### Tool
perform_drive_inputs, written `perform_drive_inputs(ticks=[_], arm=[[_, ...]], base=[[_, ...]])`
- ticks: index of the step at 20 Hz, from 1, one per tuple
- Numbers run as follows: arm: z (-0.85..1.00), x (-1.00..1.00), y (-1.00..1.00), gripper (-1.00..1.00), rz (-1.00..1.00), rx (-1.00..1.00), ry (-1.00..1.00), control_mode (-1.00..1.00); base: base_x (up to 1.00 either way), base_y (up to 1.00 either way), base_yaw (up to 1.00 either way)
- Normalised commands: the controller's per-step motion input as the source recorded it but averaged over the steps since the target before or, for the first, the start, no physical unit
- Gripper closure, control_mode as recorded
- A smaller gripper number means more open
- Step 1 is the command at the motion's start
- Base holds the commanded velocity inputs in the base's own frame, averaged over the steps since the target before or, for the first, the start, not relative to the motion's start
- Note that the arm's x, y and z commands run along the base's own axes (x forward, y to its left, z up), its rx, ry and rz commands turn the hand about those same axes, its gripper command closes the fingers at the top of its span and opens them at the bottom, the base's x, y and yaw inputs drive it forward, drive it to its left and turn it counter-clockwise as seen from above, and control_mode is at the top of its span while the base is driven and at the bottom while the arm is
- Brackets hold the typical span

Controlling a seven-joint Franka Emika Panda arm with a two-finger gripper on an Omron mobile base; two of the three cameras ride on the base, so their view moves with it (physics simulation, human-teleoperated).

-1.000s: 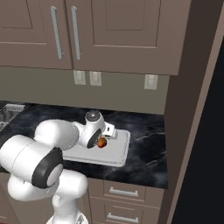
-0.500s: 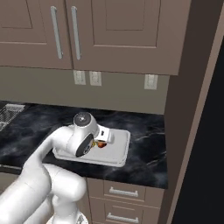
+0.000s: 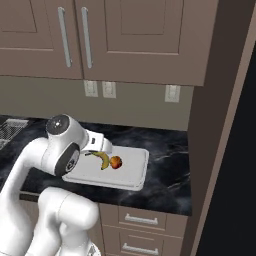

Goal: Pick the banana and peach from the fridge and place them inside the tupperware on the counter.

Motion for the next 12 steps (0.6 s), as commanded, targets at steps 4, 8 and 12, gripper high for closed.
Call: perform_drive_inputs(ticks=[4,8,12], arm=[[0.91,-0.32,0.73,-1.00,0.00,-0.18,-0.01,-1.00],[0.27,-0.36,0.82,-1.00,0.00,-0.21,-0.11,-1.00],[0.06,-0.24,0.61,-1.00,0.00,-0.16,-0.07,-1.00]], base=[[0.00,0.00,0.00],[0.00,0.00,0.00],[0.00,0.00,0.00]])
